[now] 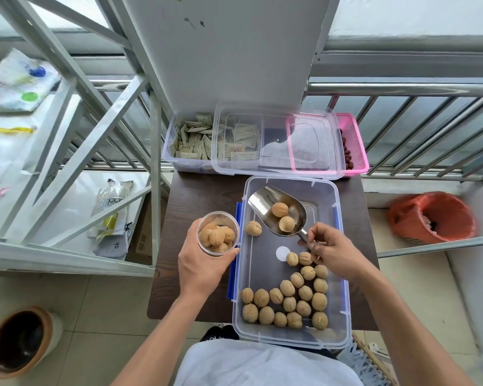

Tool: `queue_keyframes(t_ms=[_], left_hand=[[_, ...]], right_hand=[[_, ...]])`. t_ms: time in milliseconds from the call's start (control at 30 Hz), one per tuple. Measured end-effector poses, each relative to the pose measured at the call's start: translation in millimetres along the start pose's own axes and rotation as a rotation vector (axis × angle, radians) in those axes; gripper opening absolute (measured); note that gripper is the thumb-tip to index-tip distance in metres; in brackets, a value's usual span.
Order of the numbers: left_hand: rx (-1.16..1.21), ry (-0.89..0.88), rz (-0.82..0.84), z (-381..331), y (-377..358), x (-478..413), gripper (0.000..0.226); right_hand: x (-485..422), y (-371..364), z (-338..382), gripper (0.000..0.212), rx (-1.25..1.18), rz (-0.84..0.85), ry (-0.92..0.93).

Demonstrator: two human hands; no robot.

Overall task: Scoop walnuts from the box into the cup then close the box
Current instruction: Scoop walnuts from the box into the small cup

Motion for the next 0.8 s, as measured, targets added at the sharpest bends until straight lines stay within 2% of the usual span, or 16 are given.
queue_keyframes(t_ms=[233, 533, 800], left_hand=[[0.001, -0.005, -0.003, -7.1, 3.7, -0.6, 0.08], [0.025, -0.043, 0.011, -13.5, -0.4, -0.4, 0.063], [0.045, -0.051, 0.008, -15.7, -0.9, 0.6, 0.058]], right_hand=[[35.8, 16.9, 56.7, 0.017, -0.065, 0.115, 0.092], [64.3, -9.0, 109.2, 0.007, 0.133, 0.377, 0.124], [64.3, -16.3, 117.8, 0.009, 0.152, 0.426, 0.091]])
Point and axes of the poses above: each hand's wrist, its own x-axis away from the middle knuckle, its own y-axis out of the back of the hand, z = x × y, the point moved 8 cm from there along -x, towards the middle knuckle, and after that the axes turned 12 degrees about x, right-handed, at the moved point
